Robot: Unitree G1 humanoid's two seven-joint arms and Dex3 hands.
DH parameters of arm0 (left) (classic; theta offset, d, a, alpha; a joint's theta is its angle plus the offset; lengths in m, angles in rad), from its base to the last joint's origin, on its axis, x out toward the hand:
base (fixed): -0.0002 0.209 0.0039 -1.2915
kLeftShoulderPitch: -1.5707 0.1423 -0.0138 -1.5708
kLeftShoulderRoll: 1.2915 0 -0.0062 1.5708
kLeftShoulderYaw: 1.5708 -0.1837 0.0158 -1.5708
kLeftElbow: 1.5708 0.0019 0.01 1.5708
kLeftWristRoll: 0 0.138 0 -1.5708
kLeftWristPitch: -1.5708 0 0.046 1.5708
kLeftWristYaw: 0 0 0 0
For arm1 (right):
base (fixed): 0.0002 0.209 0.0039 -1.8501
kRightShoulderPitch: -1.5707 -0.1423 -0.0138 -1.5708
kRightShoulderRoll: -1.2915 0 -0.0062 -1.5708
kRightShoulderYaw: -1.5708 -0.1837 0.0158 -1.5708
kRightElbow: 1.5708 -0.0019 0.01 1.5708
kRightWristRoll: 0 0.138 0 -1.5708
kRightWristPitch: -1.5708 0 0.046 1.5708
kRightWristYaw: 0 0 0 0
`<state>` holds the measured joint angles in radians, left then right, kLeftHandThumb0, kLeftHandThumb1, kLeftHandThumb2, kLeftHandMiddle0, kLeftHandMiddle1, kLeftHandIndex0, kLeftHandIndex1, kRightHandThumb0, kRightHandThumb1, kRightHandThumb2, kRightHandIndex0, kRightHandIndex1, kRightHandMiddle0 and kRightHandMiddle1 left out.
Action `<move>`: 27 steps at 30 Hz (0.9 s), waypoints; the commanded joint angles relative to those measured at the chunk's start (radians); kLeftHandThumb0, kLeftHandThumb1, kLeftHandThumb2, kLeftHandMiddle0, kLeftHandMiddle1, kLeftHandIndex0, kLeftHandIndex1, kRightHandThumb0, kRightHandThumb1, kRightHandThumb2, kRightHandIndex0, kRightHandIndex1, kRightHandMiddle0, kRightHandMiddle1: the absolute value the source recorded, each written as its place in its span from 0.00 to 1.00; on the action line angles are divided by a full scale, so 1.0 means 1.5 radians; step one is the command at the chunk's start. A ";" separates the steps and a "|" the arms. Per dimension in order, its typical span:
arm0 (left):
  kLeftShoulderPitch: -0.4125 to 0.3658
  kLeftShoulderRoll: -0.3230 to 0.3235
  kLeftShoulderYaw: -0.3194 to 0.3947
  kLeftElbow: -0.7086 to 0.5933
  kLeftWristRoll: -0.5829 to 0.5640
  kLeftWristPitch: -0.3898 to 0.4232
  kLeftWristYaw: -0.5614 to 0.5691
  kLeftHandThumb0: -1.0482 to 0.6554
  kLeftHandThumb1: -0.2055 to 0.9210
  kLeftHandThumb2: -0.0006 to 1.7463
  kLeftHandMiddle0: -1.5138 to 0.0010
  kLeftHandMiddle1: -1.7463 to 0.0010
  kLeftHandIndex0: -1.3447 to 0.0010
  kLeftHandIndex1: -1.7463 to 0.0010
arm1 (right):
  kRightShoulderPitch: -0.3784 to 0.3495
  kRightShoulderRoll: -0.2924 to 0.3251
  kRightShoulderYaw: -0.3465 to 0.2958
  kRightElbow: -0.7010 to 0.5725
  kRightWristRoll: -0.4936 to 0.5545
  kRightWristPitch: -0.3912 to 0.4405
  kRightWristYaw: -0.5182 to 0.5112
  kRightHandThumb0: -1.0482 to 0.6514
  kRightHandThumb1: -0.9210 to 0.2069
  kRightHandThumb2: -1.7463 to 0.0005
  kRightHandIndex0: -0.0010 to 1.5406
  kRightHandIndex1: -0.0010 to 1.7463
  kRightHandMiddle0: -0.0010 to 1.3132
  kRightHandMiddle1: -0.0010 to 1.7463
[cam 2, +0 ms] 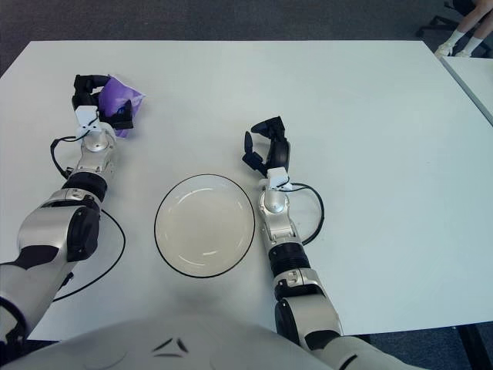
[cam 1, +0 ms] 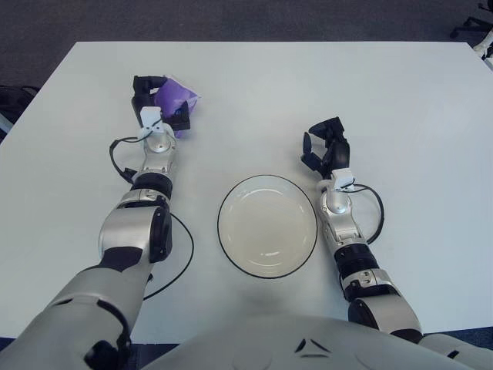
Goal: Put the tissue paper into the plate.
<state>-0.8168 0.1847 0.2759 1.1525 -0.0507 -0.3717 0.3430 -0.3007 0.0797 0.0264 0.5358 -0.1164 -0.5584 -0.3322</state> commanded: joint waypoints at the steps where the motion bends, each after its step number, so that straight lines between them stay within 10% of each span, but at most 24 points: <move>1: 0.047 -0.054 0.039 0.016 -0.066 0.016 -0.061 0.62 0.20 0.92 0.40 0.11 0.55 0.00 | 0.108 -0.011 -0.006 0.107 -0.009 -0.022 0.004 0.39 0.23 0.49 0.40 0.77 0.27 1.00; 13: 0.052 -0.097 0.148 -0.043 -0.246 -0.009 -0.244 0.62 0.19 0.92 0.40 0.11 0.54 0.00 | 0.109 -0.012 0.001 0.100 -0.016 -0.016 -0.004 0.38 0.27 0.46 0.41 0.78 0.29 1.00; 27: 0.179 -0.180 0.078 -0.397 -0.309 0.023 -0.354 0.61 0.17 0.94 0.38 0.10 0.54 0.00 | 0.107 -0.009 -0.001 0.102 -0.010 -0.013 -0.001 0.39 0.25 0.47 0.39 0.78 0.28 1.00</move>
<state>-0.6056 -0.0735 0.4226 0.7054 -0.4848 -0.3736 -0.1364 -0.3045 0.0871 0.0290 0.5351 -0.1046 -0.5667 -0.3356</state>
